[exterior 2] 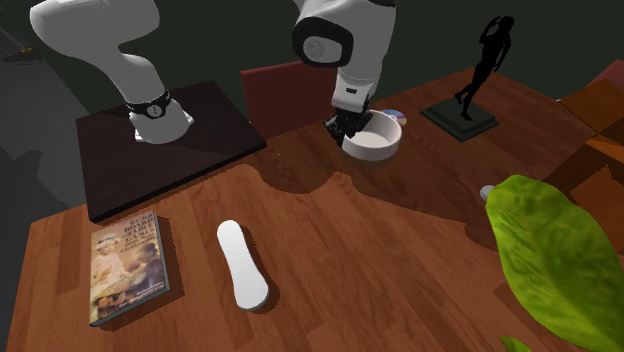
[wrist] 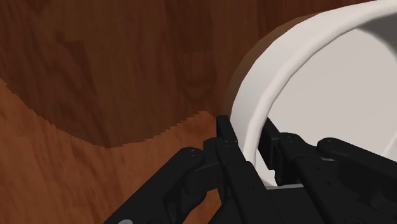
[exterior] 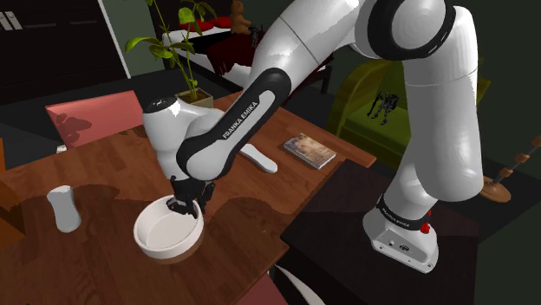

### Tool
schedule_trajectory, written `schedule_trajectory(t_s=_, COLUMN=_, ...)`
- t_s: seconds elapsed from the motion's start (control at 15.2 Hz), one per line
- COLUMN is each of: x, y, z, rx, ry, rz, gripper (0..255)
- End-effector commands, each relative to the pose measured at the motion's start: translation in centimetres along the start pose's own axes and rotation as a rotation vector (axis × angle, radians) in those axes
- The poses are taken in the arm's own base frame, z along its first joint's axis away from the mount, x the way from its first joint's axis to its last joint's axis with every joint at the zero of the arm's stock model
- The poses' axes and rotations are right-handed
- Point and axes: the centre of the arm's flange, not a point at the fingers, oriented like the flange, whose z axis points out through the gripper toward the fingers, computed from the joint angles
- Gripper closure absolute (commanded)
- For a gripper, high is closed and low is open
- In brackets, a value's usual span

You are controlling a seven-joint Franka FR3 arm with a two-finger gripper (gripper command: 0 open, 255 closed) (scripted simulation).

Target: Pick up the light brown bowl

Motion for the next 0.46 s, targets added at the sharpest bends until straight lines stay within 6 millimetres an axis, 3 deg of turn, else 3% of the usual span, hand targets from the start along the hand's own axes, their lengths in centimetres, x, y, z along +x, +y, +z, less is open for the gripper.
schedule_trajectory(t_s=0.0, x=-0.2, y=0.0, z=-1.0, rx=0.000, ry=0.000, rz=0.000, gripper=255)
schedule_trajectory(t_s=0.26, x=-0.4, y=0.0, z=-3.1, rx=0.000, ry=0.000, rz=0.000, gripper=255)
schedule_trajectory(t_s=0.4, x=-0.4, y=0.0, z=-3.2, rx=0.000, ry=0.000, rz=0.000, gripper=255)
